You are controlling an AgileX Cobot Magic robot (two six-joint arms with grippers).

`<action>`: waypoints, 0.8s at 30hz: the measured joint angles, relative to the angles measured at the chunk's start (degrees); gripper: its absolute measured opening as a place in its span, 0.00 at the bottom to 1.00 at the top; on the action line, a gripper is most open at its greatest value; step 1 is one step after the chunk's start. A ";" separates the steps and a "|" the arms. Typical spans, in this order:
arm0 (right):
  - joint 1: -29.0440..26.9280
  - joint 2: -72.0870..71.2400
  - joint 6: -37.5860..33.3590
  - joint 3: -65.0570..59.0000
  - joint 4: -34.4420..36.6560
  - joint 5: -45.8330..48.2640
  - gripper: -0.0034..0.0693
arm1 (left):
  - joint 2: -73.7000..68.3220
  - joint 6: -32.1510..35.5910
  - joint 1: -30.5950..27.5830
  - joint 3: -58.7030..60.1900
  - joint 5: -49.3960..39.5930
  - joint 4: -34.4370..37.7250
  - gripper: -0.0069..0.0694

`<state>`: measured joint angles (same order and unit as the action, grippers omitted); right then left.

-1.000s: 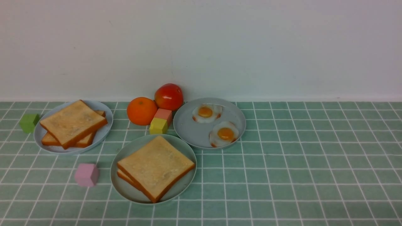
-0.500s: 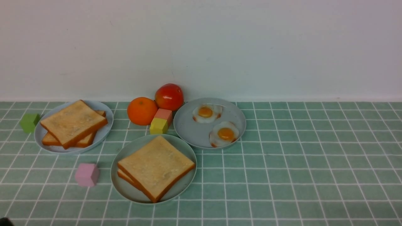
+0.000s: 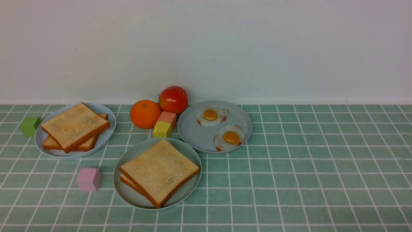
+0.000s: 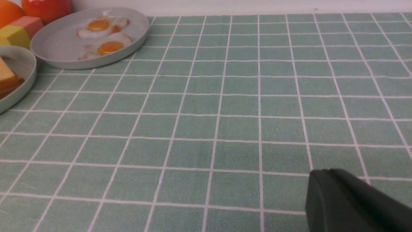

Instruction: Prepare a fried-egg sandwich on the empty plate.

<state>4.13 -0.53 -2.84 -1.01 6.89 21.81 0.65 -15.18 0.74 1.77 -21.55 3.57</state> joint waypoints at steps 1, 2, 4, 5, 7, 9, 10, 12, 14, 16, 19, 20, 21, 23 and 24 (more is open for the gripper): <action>0.00 0.00 0.00 0.00 0.00 0.00 0.05 | 0.00 0.00 0.00 0.00 0.00 0.05 0.07; 0.00 0.00 0.00 0.00 0.00 0.00 0.05 | 0.00 0.00 0.00 0.00 0.02 0.05 0.07; 0.00 0.00 0.00 0.00 0.00 0.00 0.06 | 0.00 0.00 0.00 0.00 0.02 0.05 0.07; 0.00 0.00 0.00 0.00 0.00 0.00 0.06 | 0.00 0.00 0.00 0.00 0.02 0.05 0.07; 0.00 0.00 0.00 0.02 0.00 0.00 0.06 | 0.00 0.00 -0.04 0.00 0.08 0.05 0.07; 0.00 0.00 0.00 0.02 0.00 0.01 0.06 | 0.00 0.00 -0.04 0.00 0.07 0.05 0.07; 0.00 0.00 0.00 0.02 0.00 0.01 0.06 | 0.00 0.00 -0.04 0.00 0.07 0.05 0.07; 0.00 0.00 0.00 0.02 0.00 0.01 0.07 | 0.00 0.00 -0.06 0.00 0.09 0.05 0.07; 0.00 0.00 0.00 0.02 0.00 0.01 0.07 | 0.00 0.00 -0.06 0.00 0.14 0.07 0.07; 0.00 0.00 0.00 0.02 0.00 0.01 0.07 | 0.00 0.00 -0.06 0.00 0.14 0.07 0.07; 0.00 0.00 0.00 0.02 0.00 0.01 0.08 | 0.00 0.00 -0.06 0.00 0.16 0.02 0.07; 0.00 0.00 0.00 0.02 0.00 0.01 0.08 | 0.00 0.00 -0.06 0.00 0.16 0.02 0.07; 0.00 0.00 0.00 0.02 0.00 0.01 0.08 | 0.00 0.00 -0.06 0.00 0.16 0.02 0.07; 0.00 0.00 0.00 0.02 0.00 0.06 0.08 | 0.00 0.00 -0.06 0.00 0.16 0.02 0.07; 0.00 0.00 0.00 0.02 0.00 0.06 0.08 | 0.00 0.00 -0.06 0.00 0.16 0.02 0.07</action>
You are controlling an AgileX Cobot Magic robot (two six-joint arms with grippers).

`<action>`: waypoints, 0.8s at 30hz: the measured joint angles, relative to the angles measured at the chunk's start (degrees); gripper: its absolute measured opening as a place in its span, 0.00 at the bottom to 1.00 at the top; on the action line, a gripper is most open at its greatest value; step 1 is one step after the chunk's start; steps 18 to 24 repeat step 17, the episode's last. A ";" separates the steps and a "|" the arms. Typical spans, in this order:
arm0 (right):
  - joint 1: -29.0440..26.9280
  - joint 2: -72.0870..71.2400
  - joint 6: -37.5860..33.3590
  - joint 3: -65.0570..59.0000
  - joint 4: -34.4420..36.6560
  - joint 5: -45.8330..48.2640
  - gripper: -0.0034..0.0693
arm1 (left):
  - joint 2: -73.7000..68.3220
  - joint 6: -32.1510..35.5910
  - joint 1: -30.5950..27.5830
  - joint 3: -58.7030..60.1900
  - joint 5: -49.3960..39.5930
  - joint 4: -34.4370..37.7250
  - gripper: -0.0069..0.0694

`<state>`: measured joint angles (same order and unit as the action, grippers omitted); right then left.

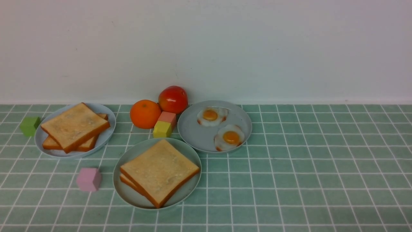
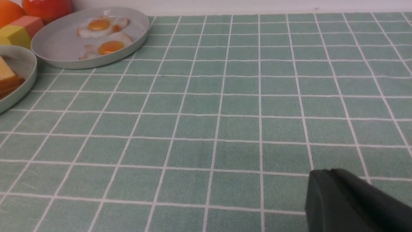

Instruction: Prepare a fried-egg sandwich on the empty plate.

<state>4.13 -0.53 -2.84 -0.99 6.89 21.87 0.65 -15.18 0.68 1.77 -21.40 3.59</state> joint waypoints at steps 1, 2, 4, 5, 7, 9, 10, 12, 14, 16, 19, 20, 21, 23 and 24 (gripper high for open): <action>0.00 0.00 0.00 0.00 0.00 0.00 0.09 | 0.00 0.00 0.00 0.00 0.00 0.00 0.07; 0.00 0.00 0.00 0.00 0.00 0.00 0.09 | 0.00 0.00 0.00 0.00 0.00 0.00 0.07; 0.00 0.00 0.00 0.00 0.00 0.00 0.09 | 0.00 0.00 0.00 0.00 0.00 0.00 0.07; 0.00 0.00 0.00 0.00 0.00 0.00 0.09 | 0.00 0.00 0.00 0.00 0.00 0.00 0.07; 0.00 0.00 0.00 0.00 0.00 0.00 0.10 | 0.00 0.00 0.00 0.00 0.00 0.00 0.07; 0.00 0.00 0.00 0.00 0.00 0.05 0.10 | 0.00 0.00 0.00 0.00 0.00 0.00 0.07; 0.00 0.00 0.00 0.00 0.00 0.05 0.10 | 0.00 0.00 0.00 0.00 0.00 0.00 0.07; 0.00 0.00 0.00 0.00 0.00 0.05 0.11 | 0.00 0.00 0.00 0.00 0.00 0.00 0.07; 0.00 0.00 0.00 0.04 0.00 0.11 0.11 | 0.00 0.00 0.00 0.00 0.00 0.00 0.07; 0.00 0.00 0.00 0.04 0.00 0.10 0.11 | 0.00 0.00 0.00 0.00 0.05 0.00 0.08; 0.00 0.00 0.00 0.04 0.00 0.10 0.12 | 0.00 0.00 0.00 0.00 0.05 0.00 0.08; 0.00 0.00 0.00 0.04 0.00 0.10 0.12 | 0.00 0.00 0.00 0.00 0.05 0.00 0.08; 0.00 0.00 0.00 0.04 0.00 0.10 0.12 | 0.00 0.00 0.00 0.00 0.05 0.00 0.08; 0.00 0.00 0.00 0.04 0.00 0.10 0.12 | 0.00 0.00 0.00 0.00 0.05 0.00 0.08; 0.00 0.00 0.00 0.04 0.00 0.10 0.12 | 0.00 0.00 0.00 0.00 0.05 0.00 0.08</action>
